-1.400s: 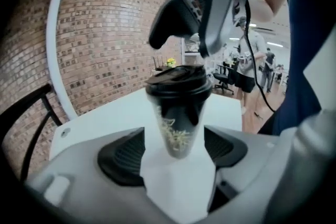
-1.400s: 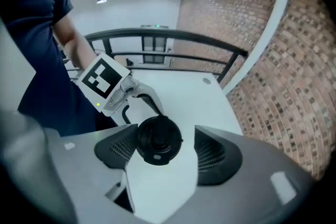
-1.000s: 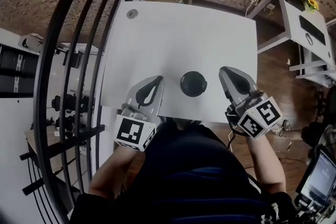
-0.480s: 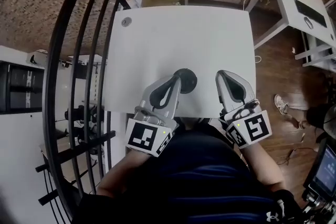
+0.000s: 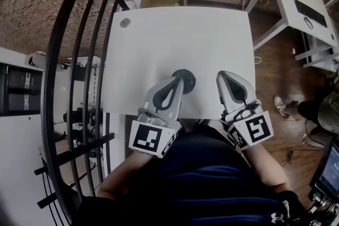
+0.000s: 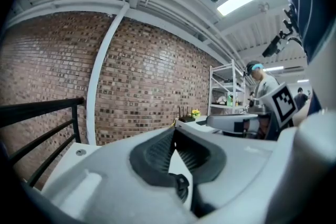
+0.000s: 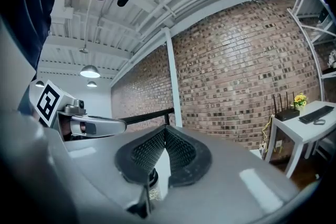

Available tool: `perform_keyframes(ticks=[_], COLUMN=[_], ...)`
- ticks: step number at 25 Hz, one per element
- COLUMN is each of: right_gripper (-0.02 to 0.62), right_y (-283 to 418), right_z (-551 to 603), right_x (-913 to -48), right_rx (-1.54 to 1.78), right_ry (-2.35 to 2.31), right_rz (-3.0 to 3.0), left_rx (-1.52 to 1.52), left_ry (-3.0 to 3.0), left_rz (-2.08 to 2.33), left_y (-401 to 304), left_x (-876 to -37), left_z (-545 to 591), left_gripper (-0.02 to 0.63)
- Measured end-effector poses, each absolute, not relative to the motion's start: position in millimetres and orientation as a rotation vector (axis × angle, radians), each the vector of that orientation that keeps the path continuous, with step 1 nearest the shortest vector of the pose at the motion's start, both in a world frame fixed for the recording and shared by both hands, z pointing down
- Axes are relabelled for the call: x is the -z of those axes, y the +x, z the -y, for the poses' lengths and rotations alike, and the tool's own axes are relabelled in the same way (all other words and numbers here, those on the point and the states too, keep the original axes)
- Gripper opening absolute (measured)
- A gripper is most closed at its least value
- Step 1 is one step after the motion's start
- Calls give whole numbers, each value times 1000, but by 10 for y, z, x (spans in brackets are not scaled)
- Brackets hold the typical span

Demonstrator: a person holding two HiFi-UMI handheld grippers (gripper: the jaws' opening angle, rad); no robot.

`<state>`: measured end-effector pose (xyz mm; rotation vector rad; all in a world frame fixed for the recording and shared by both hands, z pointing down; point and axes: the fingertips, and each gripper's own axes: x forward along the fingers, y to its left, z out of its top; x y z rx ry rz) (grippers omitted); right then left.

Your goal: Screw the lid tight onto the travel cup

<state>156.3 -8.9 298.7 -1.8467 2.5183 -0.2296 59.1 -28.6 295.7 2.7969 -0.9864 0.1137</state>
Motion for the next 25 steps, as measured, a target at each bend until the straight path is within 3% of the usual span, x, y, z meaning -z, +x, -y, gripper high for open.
perform_keyframes(ticks=[25], right_gripper=[9], right_y=[1488], right_z=[85], right_x=[-3038], right_rx=[220], right_ry=[-1861], right_rz=[-2530], left_rx=[-121], left_ry=[2787], left_rz=[991], left_y=[560], left_x=[-3025], left_z=[325], left_gripper=[5])
